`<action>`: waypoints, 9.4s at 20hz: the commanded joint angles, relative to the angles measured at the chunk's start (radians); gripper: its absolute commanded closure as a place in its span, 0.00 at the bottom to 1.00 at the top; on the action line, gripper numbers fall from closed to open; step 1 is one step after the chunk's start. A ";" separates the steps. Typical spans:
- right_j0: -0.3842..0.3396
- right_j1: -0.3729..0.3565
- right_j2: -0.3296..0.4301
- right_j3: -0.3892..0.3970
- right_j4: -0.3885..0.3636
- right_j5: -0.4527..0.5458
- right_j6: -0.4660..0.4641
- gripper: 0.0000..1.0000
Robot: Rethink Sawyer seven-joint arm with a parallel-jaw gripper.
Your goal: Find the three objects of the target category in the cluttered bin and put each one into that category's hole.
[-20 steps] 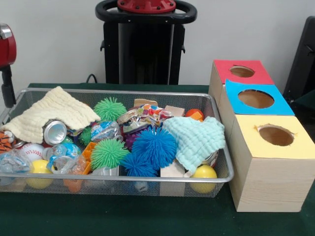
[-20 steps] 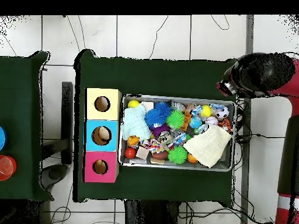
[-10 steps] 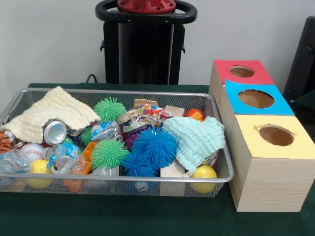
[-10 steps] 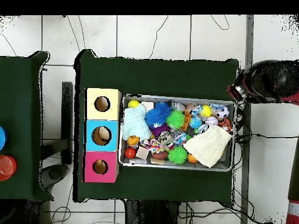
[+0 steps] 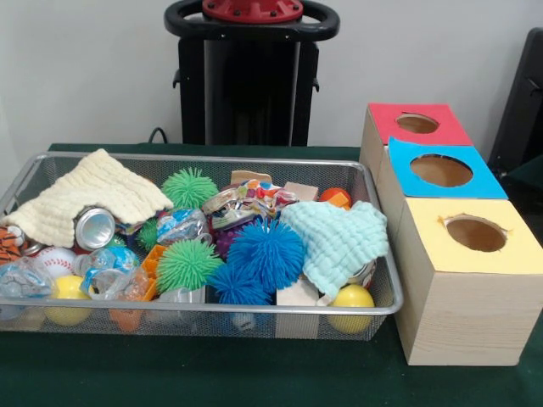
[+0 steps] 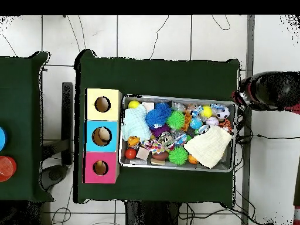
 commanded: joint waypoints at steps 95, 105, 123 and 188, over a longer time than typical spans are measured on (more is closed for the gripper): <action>-0.157 0.116 0.051 0.366 -0.159 -0.319 -0.271 0.00; -0.131 0.048 0.027 0.425 -0.175 -0.326 -0.184 0.00; -0.100 0.207 0.055 0.209 -0.176 -0.237 -0.338 0.00; -0.025 0.107 -0.037 0.258 -0.174 -0.206 -0.336 0.00</action>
